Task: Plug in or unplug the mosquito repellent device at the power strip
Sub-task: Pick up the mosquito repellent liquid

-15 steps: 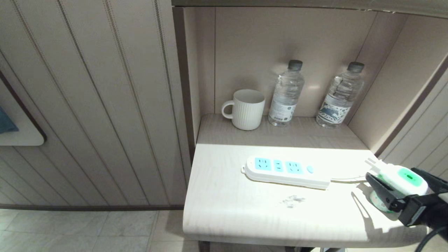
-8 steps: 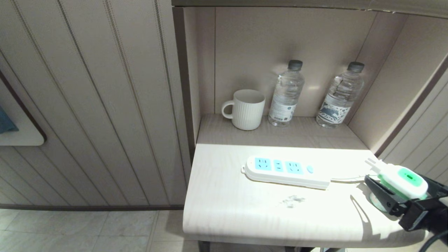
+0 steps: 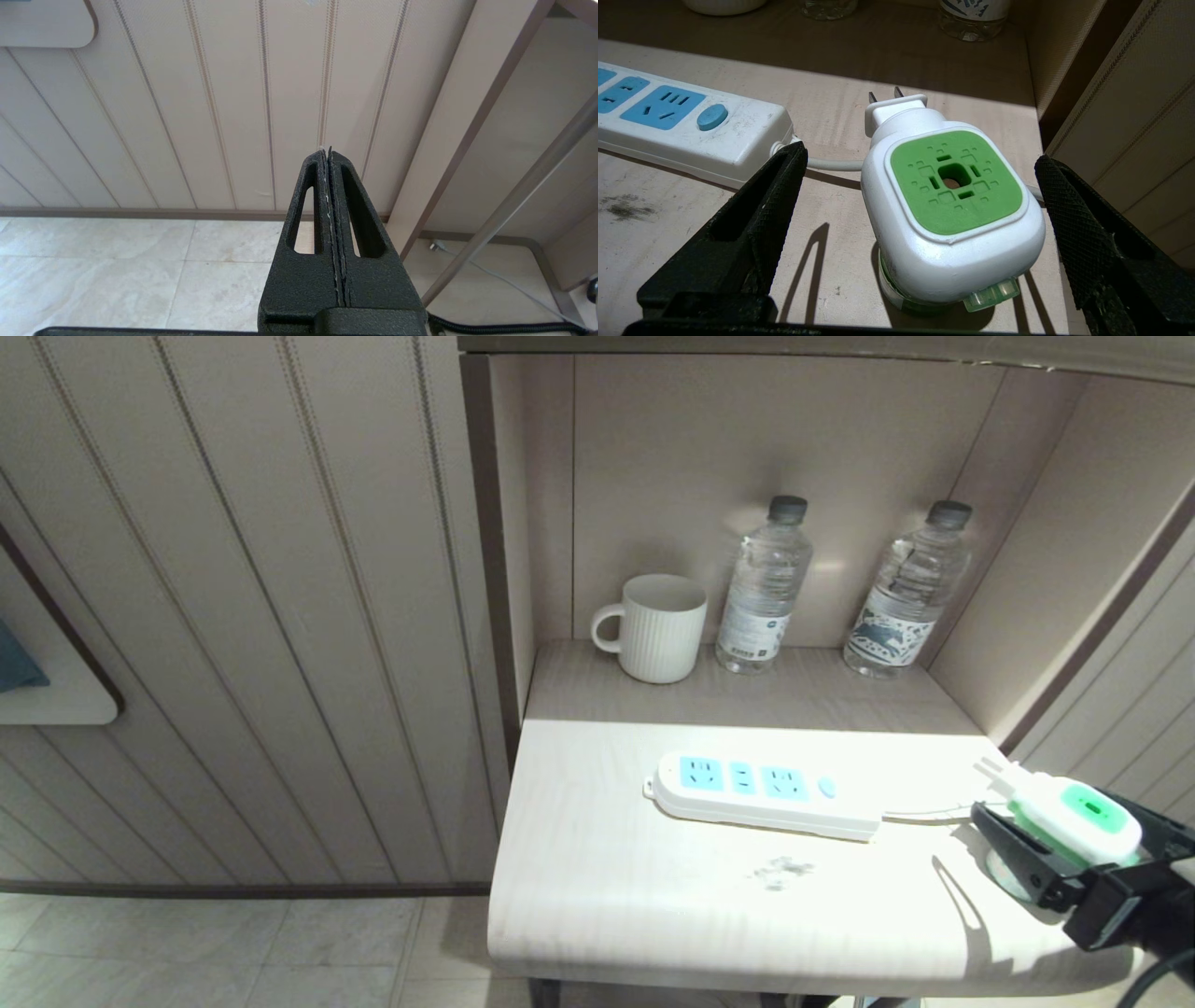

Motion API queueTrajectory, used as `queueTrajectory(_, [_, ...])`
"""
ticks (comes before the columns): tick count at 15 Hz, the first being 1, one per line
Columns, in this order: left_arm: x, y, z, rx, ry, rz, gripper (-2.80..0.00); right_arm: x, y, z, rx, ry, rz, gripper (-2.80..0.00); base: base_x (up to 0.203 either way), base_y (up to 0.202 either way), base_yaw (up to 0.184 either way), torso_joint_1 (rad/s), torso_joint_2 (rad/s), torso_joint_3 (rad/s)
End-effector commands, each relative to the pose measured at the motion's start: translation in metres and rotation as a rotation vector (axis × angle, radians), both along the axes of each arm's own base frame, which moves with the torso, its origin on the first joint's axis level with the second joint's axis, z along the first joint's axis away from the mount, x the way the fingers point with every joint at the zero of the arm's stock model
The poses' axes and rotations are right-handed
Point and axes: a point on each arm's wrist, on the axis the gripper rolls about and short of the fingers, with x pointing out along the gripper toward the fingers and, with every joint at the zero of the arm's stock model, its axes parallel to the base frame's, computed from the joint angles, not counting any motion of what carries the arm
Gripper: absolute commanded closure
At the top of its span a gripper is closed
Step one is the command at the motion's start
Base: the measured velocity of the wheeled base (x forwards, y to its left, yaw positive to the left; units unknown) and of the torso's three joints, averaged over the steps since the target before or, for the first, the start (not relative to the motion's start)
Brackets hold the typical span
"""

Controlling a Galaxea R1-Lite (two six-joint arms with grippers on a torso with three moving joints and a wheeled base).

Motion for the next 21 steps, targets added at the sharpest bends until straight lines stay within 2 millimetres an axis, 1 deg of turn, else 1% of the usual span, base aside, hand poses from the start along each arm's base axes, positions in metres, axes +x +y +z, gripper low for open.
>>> queueTrajectory(1, [0.0000,0.0000,0.0000,0.000,0.000,0.001,0.00,0.0006,0.0002,-0.0023,-0.002,0.008,0.000,-2.80,0.000,0.000,0.000,0.000,0.00,0.000])
queueTrajectory(6, [0.0000,0.0000,0.0000,0.000,0.000,-0.001,0.00,0.0054,0.0011,-0.0041,-0.001,0.015,0.002,-2.80,0.000,0.000,0.000,0.000,0.00,0.000])
queueTrajectory(11, [0.0000,0.0000,0.0000,0.000,0.000,0.000,0.00,0.0046,0.0009,-0.0025,0.003,-0.007,0.002,-2.80,0.000,0.000,0.000,0.000,0.00,0.000])
queueTrajectory(13, [0.0000,0.0000,0.0000,0.000,0.000,0.001,0.00,0.0051,0.0011,-0.0071,0.000,0.010,0.005,-2.80,0.000,0.000,0.000,0.000,0.00,0.000])
queueTrajectory(16, [0.0000,0.0000,0.0000,0.000,0.000,0.001,0.00,0.0071,0.0015,-0.0111,0.004,-0.010,0.008,-2.80,0.000,0.000,0.000,0.000,0.00,0.000])
queueTrajectory(19, [0.0000,0.0000,0.0000,0.000,0.000,0.000,0.00,0.0067,0.0014,-0.0091,0.014,-0.034,0.008,-2.80,0.000,0.000,0.000,0.000,0.00,0.000])
queueTrajectory(21, [0.0000,0.0000,0.0000,0.000,0.000,0.001,0.00,0.0086,0.0018,-0.0119,0.015,-0.027,0.008,-2.80,0.000,0.000,0.000,0.000,0.00,0.000])
